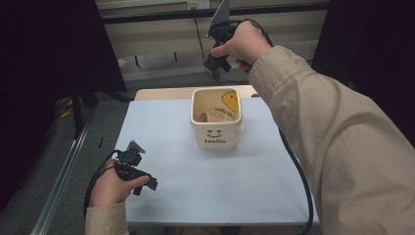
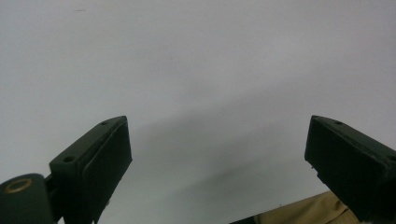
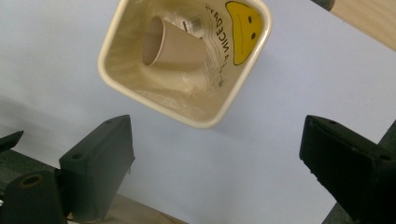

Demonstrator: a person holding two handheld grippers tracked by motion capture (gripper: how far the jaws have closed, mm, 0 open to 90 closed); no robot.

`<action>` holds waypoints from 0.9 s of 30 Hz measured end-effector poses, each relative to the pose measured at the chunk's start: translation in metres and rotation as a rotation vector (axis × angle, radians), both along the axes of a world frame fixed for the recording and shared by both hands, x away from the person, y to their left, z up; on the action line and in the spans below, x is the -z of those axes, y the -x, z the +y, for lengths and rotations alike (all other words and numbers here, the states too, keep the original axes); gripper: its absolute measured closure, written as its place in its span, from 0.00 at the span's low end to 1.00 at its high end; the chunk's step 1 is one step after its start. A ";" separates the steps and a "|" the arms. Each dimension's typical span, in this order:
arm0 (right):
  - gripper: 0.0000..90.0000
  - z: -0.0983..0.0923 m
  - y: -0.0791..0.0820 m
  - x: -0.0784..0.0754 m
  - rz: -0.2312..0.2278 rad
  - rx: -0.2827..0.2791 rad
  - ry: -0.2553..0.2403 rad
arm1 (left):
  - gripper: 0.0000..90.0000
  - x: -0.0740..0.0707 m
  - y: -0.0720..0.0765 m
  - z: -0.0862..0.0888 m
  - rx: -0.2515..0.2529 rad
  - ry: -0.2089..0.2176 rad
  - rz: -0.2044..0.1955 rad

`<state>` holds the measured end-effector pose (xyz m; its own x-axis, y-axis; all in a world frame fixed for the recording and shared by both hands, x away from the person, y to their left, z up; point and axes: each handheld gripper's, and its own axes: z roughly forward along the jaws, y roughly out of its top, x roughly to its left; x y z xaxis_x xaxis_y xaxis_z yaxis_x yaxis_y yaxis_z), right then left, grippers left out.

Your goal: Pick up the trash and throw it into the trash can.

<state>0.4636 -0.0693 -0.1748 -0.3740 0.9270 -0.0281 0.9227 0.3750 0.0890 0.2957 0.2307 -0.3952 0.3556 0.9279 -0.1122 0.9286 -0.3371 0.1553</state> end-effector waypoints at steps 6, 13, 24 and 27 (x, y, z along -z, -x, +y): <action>0.11 -0.006 0.004 -0.016 -0.009 0.007 0.001 | 0.08 0.000 0.000 -0.001 -0.002 -0.002 -0.004; 0.10 -0.012 0.009 -0.016 -0.003 0.005 0.001 | 0.08 0.000 0.000 -0.001 0.008 0.002 0.000; 0.10 -0.042 0.032 0.003 -0.018 0.006 0.020 | 0.08 0.001 0.001 -0.003 0.011 -0.009 0.007; 0.10 -0.052 0.041 0.009 -0.023 0.007 0.032 | 0.08 0.001 0.001 -0.005 0.009 -0.003 -0.008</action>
<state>0.4226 -0.1215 -0.1837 -0.3667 0.9280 -0.0660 0.9231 0.3718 0.0979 0.2943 0.2257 -0.3965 0.3647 0.9250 -0.1063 0.9243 -0.3459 0.1613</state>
